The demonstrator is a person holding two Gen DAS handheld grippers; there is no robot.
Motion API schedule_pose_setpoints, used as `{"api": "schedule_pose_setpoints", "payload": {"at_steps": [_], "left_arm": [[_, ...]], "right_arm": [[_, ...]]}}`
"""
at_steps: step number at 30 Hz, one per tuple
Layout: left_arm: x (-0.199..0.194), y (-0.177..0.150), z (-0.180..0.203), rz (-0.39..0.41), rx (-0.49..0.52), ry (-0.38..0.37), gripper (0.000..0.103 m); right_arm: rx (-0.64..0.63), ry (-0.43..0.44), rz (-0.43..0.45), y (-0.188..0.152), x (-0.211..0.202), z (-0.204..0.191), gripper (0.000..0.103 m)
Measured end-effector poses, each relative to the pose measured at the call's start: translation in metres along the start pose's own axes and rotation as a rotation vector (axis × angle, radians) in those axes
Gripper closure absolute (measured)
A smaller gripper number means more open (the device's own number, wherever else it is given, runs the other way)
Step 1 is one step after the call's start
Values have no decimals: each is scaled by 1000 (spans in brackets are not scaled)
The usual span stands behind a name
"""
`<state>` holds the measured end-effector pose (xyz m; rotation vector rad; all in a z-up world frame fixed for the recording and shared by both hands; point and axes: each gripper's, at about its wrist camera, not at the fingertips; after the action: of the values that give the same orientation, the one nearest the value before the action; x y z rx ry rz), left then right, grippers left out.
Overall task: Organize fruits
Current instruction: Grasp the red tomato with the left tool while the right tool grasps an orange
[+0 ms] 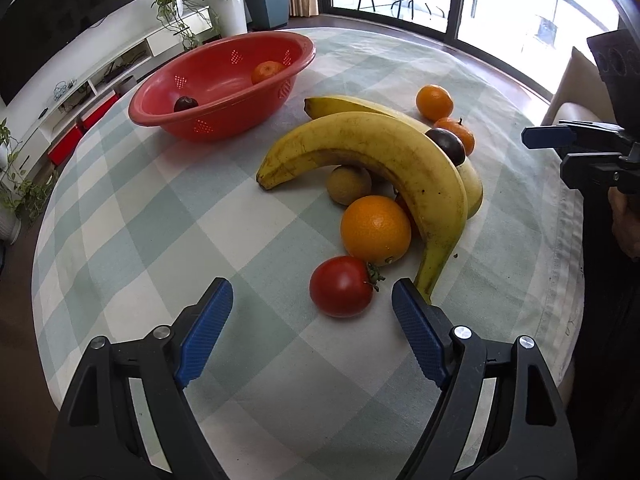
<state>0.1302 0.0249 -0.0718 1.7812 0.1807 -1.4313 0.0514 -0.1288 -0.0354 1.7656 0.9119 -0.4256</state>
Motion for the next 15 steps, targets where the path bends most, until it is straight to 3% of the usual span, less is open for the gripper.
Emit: {"api": "schedule_pose_setpoints", "payload": {"at_steps": [2, 4, 9, 10, 11, 15], "left_arm": [[5, 1, 3, -21, 28, -19, 42], [6, 2, 7, -18, 54, -42, 50], [6, 1, 9, -10, 72, -56, 58], [7, 1, 10, -11, 74, -58, 68], [9, 0, 12, -21, 78, -54, 71], [9, -1, 14, -17, 78, -48, 71]], "right_arm": [[-1, -1, 0, 0, 0, 0, 16], [1, -1, -1, 0, 0, 0, 16], [-5, 0, -4, -1, 0, 0, 19], [-6, -1, -6, -1, 0, 0, 19], [-5, -1, -7, -1, 0, 0, 19], [-1, -5, -9, -1, 0, 1, 20]]}}
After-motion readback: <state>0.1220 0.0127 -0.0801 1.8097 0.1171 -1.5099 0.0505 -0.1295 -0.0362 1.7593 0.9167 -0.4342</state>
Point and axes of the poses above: each gripper's, at about its wrist camera, not at the fingertips, and x roughly the way its jaws point, z to its right, y to its top, and after that the axes turned 3 degrees about -y, right-handed
